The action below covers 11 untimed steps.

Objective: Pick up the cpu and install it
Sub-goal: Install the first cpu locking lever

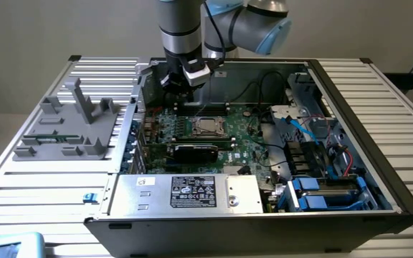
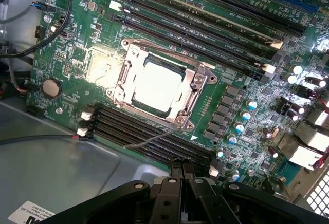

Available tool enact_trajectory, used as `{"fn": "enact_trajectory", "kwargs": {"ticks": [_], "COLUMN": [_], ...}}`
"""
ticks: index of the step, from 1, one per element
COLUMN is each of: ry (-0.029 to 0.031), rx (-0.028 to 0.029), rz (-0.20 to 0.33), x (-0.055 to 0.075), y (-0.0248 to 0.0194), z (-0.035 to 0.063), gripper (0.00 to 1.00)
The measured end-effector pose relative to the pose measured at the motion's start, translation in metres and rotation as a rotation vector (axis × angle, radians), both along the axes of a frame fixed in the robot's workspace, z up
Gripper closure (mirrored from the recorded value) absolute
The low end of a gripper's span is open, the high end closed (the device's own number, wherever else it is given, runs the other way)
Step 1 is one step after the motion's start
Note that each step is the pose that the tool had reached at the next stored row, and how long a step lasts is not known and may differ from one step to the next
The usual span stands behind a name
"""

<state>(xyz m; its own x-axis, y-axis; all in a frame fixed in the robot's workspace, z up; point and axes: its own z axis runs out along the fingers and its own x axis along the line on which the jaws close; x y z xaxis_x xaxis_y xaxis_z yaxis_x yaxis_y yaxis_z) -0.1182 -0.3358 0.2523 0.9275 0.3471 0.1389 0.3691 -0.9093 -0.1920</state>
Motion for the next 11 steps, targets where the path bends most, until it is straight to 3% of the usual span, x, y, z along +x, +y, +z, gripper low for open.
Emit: {"fn": "enact_trajectory", "kwargs": {"ticks": [11], "ry": [0.0000], "rx": [0.0000], "rz": [-0.009], "x": [-0.0002], "y": [0.0000], "z": [-0.0002], "gripper": [0.89]}}
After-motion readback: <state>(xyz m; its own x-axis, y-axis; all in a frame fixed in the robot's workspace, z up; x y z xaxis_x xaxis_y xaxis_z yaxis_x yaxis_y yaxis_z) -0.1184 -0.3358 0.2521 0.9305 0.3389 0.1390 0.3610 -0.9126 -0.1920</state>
